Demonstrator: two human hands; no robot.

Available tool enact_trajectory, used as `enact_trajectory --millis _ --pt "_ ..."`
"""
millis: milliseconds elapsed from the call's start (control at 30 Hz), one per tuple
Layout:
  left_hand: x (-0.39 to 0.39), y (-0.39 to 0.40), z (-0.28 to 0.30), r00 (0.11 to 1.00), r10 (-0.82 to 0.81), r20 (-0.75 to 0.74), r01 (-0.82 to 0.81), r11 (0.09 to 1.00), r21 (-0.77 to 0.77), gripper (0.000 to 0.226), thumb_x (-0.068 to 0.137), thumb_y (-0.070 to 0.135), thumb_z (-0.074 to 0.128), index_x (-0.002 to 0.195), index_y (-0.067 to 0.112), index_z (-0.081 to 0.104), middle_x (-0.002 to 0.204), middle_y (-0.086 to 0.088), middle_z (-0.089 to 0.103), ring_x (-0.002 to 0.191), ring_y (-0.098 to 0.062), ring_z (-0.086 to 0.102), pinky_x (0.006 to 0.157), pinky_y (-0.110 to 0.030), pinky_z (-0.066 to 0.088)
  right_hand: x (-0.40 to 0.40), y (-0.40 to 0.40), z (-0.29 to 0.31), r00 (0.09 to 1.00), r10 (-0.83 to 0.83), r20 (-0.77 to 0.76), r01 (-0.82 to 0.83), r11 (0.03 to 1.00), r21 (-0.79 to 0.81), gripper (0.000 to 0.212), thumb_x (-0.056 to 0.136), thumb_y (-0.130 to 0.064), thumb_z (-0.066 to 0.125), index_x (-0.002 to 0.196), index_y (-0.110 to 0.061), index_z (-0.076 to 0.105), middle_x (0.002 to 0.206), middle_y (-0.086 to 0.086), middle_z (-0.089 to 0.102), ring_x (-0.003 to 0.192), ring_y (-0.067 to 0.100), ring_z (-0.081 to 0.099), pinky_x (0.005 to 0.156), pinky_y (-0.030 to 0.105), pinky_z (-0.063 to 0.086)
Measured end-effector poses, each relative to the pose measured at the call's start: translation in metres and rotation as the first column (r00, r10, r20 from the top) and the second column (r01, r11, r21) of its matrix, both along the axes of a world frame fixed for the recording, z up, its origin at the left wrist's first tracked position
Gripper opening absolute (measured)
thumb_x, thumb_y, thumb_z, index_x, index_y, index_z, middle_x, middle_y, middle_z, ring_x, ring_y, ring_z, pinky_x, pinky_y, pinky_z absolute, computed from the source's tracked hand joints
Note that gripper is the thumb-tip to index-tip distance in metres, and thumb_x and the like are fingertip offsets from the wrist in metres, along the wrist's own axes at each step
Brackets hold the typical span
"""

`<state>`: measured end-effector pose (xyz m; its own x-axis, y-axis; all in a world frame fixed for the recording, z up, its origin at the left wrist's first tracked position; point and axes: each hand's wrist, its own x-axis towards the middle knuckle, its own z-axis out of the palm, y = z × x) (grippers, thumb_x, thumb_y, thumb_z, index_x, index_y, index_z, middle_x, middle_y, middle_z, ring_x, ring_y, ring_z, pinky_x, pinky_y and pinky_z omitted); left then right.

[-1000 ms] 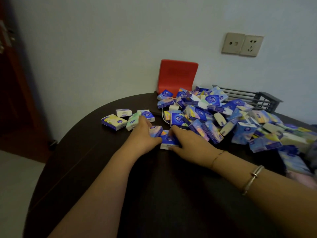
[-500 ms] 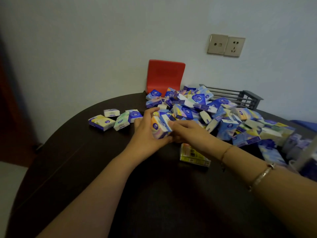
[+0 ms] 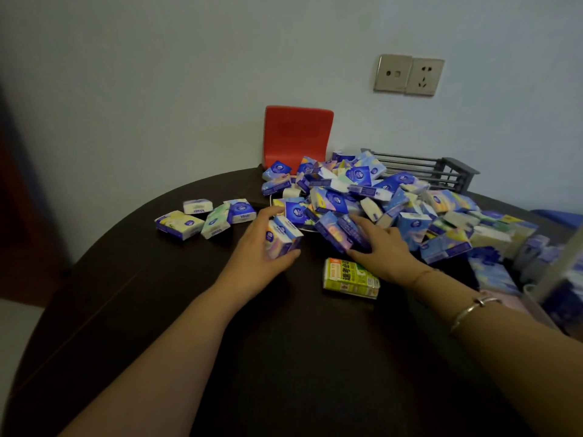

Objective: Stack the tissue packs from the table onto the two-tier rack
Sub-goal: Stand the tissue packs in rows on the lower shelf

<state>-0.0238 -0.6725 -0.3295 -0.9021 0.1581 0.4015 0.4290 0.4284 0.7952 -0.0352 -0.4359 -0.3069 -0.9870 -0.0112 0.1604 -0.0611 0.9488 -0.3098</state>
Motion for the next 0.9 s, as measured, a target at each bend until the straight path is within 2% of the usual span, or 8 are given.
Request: enact_trajectory --millis 100,167,267,500,600,700,800,900 --pt "0.003 0.001 0.0 1.0 0.015 -0.023 -0.016 0.999 -0.032 0.068 0.078 0.025 0.076 0.13 0.044 0.037 0.136 0.006 0.043 0.119 -0.006 0.048 0.098 -0.028 0.045 0.0 -0.001 0.005 1.0 0.001 -0.011 -0.001 1.0 0.016 0.068 0.085 -0.036 0.063 0.143 -0.037 0.027 0.137 0.011 0.046 0.124 0.037 0.037 0.103 0.047 0.035" --pt "0.007 0.002 0.001 0.999 0.028 -0.043 -0.031 0.998 -0.057 0.065 0.079 0.026 0.075 0.129 0.043 0.038 0.135 0.007 0.043 0.119 -0.005 0.048 0.1 -0.03 0.045 0.007 0.0 0.013 0.999 0.043 0.012 -0.042 0.998 -0.045 0.065 0.084 -0.022 0.063 0.141 -0.034 0.034 0.132 0.011 0.049 0.122 0.035 0.044 0.101 0.045 0.039" --pt "0.021 0.005 0.005 0.997 0.054 -0.047 -0.056 0.997 -0.055 0.064 0.079 0.026 0.075 0.128 0.042 0.038 0.134 0.006 0.044 0.118 -0.006 0.049 0.1 -0.032 0.046 0.029 0.001 0.029 0.993 0.111 0.03 -0.105 0.982 -0.159 0.058 0.089 -0.009 0.056 0.142 -0.022 0.037 0.134 0.011 0.051 0.116 0.028 0.053 0.09 0.028 0.041" --pt "0.104 0.044 0.04 0.992 -0.039 -0.119 0.047 0.997 0.066 0.06 0.078 0.018 0.076 0.122 0.042 0.042 0.117 0.024 0.051 0.108 0.015 0.051 0.087 -0.007 0.044 0.127 0.009 0.068 0.969 0.23 -0.087 -0.246 0.901 -0.358 0.042 0.092 -0.02 0.057 0.133 -0.019 0.049 0.127 0.003 0.057 0.107 0.014 0.055 0.087 0.023 0.043" --pt "0.146 0.067 0.059 0.983 -0.12 -0.14 0.125 0.992 0.032 0.063 0.078 0.019 0.076 0.126 0.041 0.042 0.126 0.019 0.048 0.114 0.01 0.05 0.092 -0.015 0.046 0.181 0.025 0.087 0.97 0.185 -0.156 -0.236 0.87 -0.434 0.026 0.091 -0.025 0.06 0.115 -0.021 0.053 0.11 0.0 0.061 0.094 0.012 0.06 0.079 0.024 0.05" --pt "0.188 0.093 0.073 0.969 -0.187 -0.159 0.195 0.98 0.035 0.064 0.078 0.018 0.076 0.13 0.034 0.042 0.128 0.016 0.049 0.115 0.01 0.05 0.092 -0.012 0.045 0.234 0.046 0.102 0.956 0.149 -0.253 -0.233 0.91 -0.343 0.017 0.089 -0.029 0.062 0.103 -0.023 0.055 0.098 -0.009 0.061 0.084 0.0 0.058 0.069 0.011 0.046" --pt "0.223 0.121 0.08 0.952 -0.245 -0.181 0.249 0.968 -0.001 0.065 0.078 0.019 0.076 0.131 0.033 0.042 0.13 0.017 0.048 0.118 0.008 0.048 0.097 -0.019 0.044 0.277 0.066 0.111 0.95 0.133 -0.283 -0.217 0.931 -0.292 0.013 0.089 -0.033 0.061 0.1 -0.026 0.057 0.096 -0.009 0.062 0.085 0.003 0.057 0.07 0.017 0.046" --pt "0.25 0.148 0.086 0.935 -0.276 -0.222 0.277 0.96 -0.025 0.069 0.077 0.018 0.077 0.133 0.035 0.04 0.129 0.02 0.048 0.117 0.008 0.048 0.099 -0.023 0.046 0.309 0.087 0.116 0.964 0.089 -0.251 -0.181 0.91 -0.374 0.013 0.092 -0.035 0.054 0.101 -0.026 0.059 0.097 -0.006 0.065 0.089 0.008 0.061 0.075 0.023 0.05"
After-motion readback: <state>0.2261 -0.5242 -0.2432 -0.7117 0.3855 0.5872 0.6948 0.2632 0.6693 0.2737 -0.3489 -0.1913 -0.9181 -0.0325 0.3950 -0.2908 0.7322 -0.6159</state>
